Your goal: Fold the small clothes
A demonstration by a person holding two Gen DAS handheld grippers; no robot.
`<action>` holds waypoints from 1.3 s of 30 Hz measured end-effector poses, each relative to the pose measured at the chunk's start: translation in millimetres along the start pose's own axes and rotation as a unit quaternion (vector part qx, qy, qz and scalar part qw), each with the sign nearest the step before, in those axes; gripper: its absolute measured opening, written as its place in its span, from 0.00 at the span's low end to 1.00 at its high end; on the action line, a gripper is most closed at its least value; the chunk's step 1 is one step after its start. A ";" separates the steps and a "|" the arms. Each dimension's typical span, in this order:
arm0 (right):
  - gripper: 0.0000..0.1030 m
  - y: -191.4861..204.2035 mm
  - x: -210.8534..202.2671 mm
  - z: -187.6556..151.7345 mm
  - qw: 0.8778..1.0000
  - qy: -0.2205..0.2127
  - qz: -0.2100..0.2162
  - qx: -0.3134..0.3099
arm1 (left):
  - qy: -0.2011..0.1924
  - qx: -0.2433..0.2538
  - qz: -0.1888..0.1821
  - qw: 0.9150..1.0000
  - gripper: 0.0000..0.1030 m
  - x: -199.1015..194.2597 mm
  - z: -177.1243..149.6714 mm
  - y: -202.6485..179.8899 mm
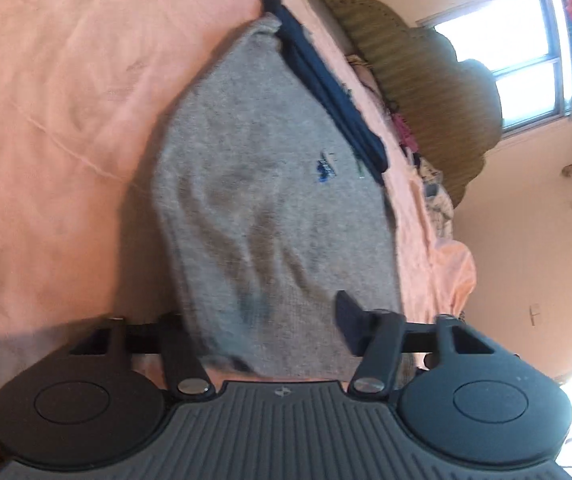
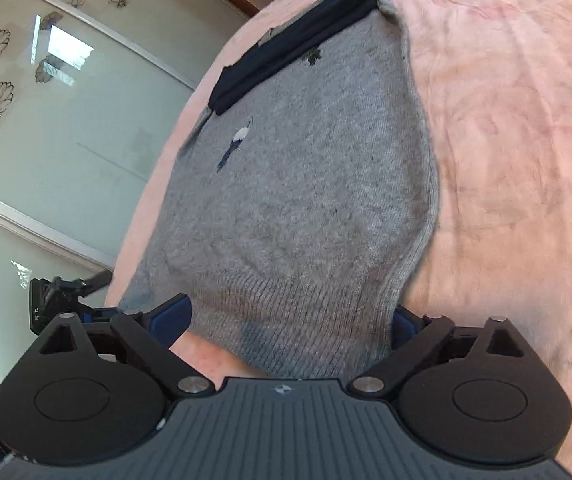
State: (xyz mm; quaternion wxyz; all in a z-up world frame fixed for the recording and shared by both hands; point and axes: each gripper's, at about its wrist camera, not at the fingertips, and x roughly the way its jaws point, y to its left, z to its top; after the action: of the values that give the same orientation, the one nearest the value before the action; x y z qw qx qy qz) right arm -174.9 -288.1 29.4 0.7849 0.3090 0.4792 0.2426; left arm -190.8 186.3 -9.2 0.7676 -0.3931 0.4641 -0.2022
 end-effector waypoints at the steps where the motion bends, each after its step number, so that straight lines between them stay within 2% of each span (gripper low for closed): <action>1: 0.74 -5.2 -1.0 2.3 1.000 -0.002 0.002 0.017 | 0.005 -0.004 0.011 1.000 0.26 0.9 2.7 3.0; 2: 0.60 -11.8 -2.2 3.6 0.999 -0.004 0.004 0.034 | 0.010 -0.003 0.024 1.000 0.21 2.1 4.7 4.5; 3: 0.34 -16.9 -1.5 3.5 0.999 0.001 0.002 0.043 | 0.013 -0.001 0.033 0.999 0.13 2.7 6.4 5.4; 4: 0.19 -20.4 1.2 2.7 0.999 0.013 -0.008 0.046 | 0.015 0.003 0.043 0.999 0.06 1.0 7.5 6.1; 5: 0.11 -23.9 2.8 0.7 0.999 0.020 -0.015 0.048 | 0.013 0.016 0.053 0.998 0.05 0.1 7.9 2.5; 8: 0.11 -22.7 -0.1 -1.7 0.999 0.013 -0.001 0.044 | 0.002 0.062 0.065 0.996 0.05 -5.0 13.3 -18.9; 12: 0.11 -14.9 -11.1 18.2 0.998 -0.016 0.043 0.036 | -0.039 0.115 0.032 0.992 0.05 -12.8 48.8 -57.8; 16: 0.11 -8.6 -23.3 78.8 0.993 -0.075 0.092 0.022 | -0.091 0.160 -0.011 0.983 0.05 3.0 112.8 -96.8; 20: 0.11 -13.4 -15.5 162.3 0.983 -0.136 0.123 0.029 | -0.129 0.173 -0.023 0.976 0.05 50.8 194.5 -122.4; 23: 0.11 -29.6 10.8 228.3 0.977 -0.159 0.131 0.060 | -0.144 0.182 -0.001 0.973 0.05 100.1 255.9 -136.4; 27: 0.11 -61.4 74.2 312.8 0.977 -0.160 0.099 0.101 | -0.165 0.191 0.059 0.966 0.05 166.5 324.0 -141.0; 29: 0.11 -76.2 101.6 340.8 0.979 -0.151 0.076 0.110 | -0.152 0.172 0.095 0.969 0.05 197.7 352.0 -132.4; 31: 0.16 -92.1 125.5 357.9 0.977 -0.148 0.059 0.141 | -0.132 0.140 0.141 0.971 0.06 221.7 368.5 -118.5; 32: 0.26 -99.0 135.9 363.0 0.975 -0.143 0.051 0.160 | -0.126 0.141 0.141 0.972 0.07 226.2 369.2 -116.1; 33: 0.46 -101.1 142.1 366.2 0.975 -0.141 0.049 0.167 | -0.121 0.150 0.130 0.973 0.15 225.9 367.0 -113.9; 35: 0.71 -96.8 140.1 362.8 0.972 -0.164 0.068 0.156 | -0.139 0.162 0.114 0.970 0.50 213.1 356.4 -114.6; 36: 0.77 -92.0 134.1 358.2 0.971 -0.176 0.075 0.142 | -0.160 0.173 0.110 0.966 0.84 201.7 348.7 -116.6; 37: 0.77 -87.5 128.9 353.7 0.972 -0.182 0.075 0.129 | -0.189 0.185 0.113 0.958 0.98 188.0 338.5 -117.6; 38: 0.77 -83.2 123.6 348.7 0.974 -0.182 0.070 0.116 | -0.218 0.194 0.118 0.949 0.98 172.9 328.5 -119.4; 39: 0.77 -79.1 116.4 345.7 0.977 -0.180 0.058 0.099 | -0.228 0.197 0.118 0.946 0.98 161.1 321.8 -120.9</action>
State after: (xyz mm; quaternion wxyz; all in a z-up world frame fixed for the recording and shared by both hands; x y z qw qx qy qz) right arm 192.9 -351.3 23.4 0.8083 0.4509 0.3333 0.1797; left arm 174.7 137.7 81.0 0.9335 -0.2118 0.2707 -0.1022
